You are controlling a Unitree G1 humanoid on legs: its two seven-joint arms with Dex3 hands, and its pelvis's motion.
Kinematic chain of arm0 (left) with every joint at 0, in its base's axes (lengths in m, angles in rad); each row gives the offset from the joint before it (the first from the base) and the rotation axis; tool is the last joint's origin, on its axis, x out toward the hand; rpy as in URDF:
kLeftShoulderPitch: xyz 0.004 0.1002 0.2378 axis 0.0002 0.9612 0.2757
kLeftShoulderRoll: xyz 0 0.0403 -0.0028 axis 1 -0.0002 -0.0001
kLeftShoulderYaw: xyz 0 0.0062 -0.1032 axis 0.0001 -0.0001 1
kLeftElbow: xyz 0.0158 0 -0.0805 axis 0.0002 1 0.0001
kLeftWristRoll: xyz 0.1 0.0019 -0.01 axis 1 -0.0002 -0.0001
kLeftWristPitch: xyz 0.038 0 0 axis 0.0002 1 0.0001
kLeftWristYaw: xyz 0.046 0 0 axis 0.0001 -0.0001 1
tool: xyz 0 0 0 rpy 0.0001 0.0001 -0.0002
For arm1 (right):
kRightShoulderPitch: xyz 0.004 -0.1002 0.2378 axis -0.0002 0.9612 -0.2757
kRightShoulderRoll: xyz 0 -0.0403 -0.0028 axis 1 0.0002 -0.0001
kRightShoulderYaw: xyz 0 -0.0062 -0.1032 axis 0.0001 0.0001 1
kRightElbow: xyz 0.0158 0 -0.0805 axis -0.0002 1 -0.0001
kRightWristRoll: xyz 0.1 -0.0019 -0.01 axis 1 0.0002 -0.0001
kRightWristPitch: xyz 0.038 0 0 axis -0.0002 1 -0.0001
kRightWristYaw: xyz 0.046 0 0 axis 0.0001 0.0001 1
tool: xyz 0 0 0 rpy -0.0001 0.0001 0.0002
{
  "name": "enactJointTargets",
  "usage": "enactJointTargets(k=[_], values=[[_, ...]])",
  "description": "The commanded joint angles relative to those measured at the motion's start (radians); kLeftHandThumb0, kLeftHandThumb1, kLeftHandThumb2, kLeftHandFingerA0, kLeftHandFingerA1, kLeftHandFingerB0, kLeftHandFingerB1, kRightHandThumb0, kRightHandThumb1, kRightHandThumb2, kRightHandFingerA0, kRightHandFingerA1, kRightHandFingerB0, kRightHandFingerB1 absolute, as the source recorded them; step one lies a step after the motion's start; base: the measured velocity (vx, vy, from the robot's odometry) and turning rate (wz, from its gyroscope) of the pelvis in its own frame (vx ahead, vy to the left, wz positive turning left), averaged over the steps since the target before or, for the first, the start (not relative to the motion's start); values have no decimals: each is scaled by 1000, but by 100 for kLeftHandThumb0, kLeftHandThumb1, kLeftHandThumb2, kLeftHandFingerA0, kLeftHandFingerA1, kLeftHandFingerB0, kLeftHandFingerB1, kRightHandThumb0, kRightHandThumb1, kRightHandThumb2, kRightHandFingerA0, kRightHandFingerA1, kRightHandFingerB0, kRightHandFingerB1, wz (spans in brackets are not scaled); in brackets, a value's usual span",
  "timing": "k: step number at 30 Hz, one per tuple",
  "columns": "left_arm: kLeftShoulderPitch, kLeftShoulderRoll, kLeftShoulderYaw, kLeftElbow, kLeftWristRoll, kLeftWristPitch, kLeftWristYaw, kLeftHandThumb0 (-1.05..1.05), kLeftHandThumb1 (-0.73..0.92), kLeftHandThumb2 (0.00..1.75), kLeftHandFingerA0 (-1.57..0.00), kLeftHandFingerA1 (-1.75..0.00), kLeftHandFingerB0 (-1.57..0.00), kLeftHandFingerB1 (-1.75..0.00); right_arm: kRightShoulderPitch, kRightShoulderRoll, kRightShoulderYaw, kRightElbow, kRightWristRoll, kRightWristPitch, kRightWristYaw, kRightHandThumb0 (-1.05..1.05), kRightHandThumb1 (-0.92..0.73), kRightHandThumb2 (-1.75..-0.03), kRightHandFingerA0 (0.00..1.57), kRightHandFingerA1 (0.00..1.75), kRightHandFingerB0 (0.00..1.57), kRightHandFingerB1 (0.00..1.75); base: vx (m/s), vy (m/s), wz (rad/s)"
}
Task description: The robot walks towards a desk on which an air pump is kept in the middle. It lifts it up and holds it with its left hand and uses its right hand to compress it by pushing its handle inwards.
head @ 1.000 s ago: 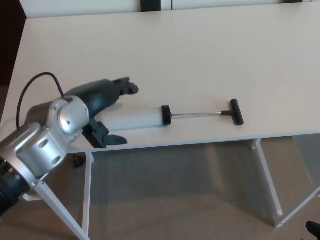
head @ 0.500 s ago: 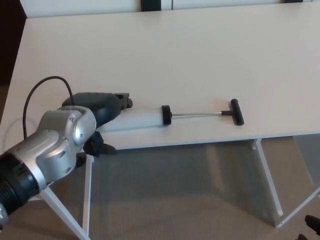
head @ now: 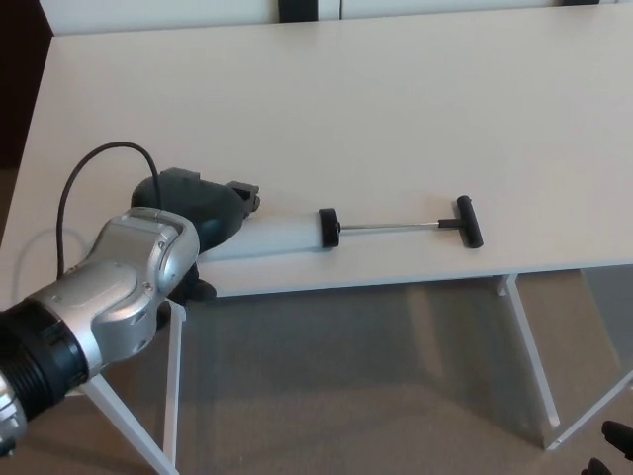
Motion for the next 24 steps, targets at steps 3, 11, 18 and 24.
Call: enactJointTargets(k=[3,11,18,24], values=[[-78,-126,-86,138,319,14,143,-66,58,58,-45,-38,-27,-30,-12,-32,21,-36,-35,50,-36,-28,-59,-58,71,44,61,41,0,0,0],[-71,-163,-73,192,331,8,160,-70,59,59,-47,-39,-28,-30,-13,-34,26,-37,-40,56,-39,-31,-61,-58,69,43,60,40,0,0,0],[-73,-198,-63,237,367,1,180,-68,46,78,-51,-51,-24,-40,-11,-32,27,-44,-38,62,-44,-30,-61,-57,71,43,63,40,0,0,0],[-108,-222,-39,259,395,-16,149,-59,55,57,-45,-37,-30,-31,-17,-33,31,-55,-44,69,-48,-29,-60,-58,69,43,60,40,0,0,0]])
